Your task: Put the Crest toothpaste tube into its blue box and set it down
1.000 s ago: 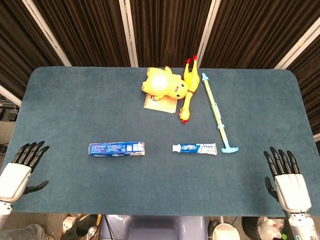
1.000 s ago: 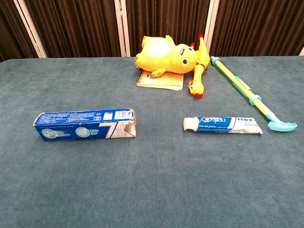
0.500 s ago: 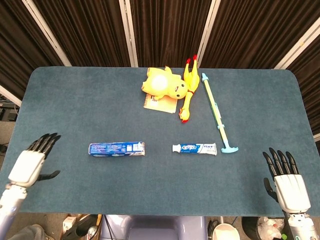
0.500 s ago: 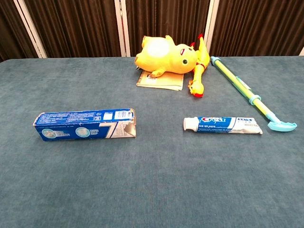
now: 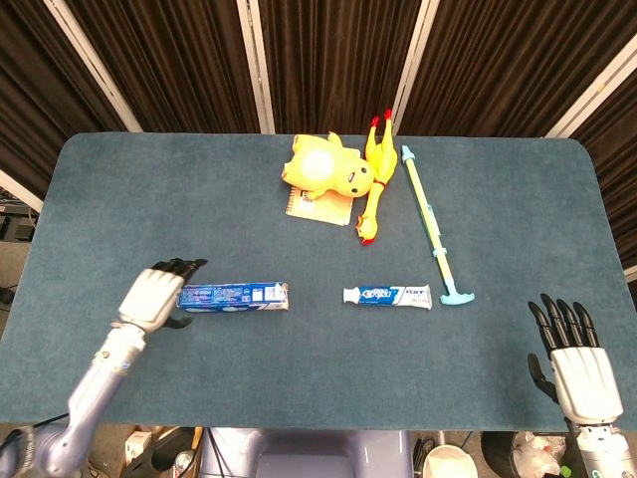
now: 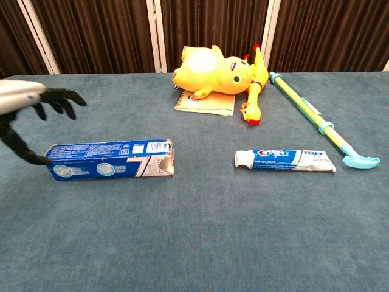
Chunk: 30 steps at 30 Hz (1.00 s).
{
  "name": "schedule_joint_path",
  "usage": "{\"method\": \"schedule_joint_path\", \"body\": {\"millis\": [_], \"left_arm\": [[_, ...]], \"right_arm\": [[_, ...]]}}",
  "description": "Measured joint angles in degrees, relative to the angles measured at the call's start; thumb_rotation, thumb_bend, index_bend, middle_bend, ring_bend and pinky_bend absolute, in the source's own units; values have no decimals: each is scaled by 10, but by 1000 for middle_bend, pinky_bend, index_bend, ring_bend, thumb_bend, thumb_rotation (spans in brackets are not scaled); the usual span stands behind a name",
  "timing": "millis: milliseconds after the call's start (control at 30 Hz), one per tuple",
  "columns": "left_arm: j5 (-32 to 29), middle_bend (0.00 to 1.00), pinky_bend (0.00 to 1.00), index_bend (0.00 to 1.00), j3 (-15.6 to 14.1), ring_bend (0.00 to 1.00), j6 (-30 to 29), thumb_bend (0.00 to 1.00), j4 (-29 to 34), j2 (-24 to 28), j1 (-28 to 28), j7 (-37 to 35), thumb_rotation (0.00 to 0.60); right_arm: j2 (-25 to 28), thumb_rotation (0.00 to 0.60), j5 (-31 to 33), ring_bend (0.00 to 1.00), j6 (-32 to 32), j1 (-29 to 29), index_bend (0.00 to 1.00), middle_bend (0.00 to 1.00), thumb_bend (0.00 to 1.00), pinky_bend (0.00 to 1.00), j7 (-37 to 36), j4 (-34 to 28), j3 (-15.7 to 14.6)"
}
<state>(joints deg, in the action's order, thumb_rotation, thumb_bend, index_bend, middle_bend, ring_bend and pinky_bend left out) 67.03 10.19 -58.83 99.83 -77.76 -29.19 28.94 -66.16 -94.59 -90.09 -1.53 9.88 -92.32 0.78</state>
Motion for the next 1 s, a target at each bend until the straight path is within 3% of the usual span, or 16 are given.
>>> {"method": "schedule_joint_path", "body": {"millis": [233, 533, 700, 1000], "left_arm": [[-93, 264, 313, 207, 11, 241, 6, 194, -19, -73, -45, 95, 600], [-141, 382, 422, 277, 6, 364, -14, 266, -57, -138, -76, 143, 600], [-146, 414, 445, 299, -6, 399, -22, 272, -64, -148, -81, 148, 600], [-140, 516, 529, 380, -15, 494, -31, 372, -63, -146, -80, 135, 600]], "right_arm": [[4, 600, 2, 0, -3, 2, 0, 0, 463, 0, -7, -5, 0], [6, 600, 3, 0, -5, 4, 0, 0, 463, 0, -10, -8, 0], [7, 600, 4, 0, -7, 5, 0, 0, 463, 0, -10, -9, 1], [7, 600, 2, 0, -8, 6, 0, 0, 463, 0, -9, -10, 0]]}}
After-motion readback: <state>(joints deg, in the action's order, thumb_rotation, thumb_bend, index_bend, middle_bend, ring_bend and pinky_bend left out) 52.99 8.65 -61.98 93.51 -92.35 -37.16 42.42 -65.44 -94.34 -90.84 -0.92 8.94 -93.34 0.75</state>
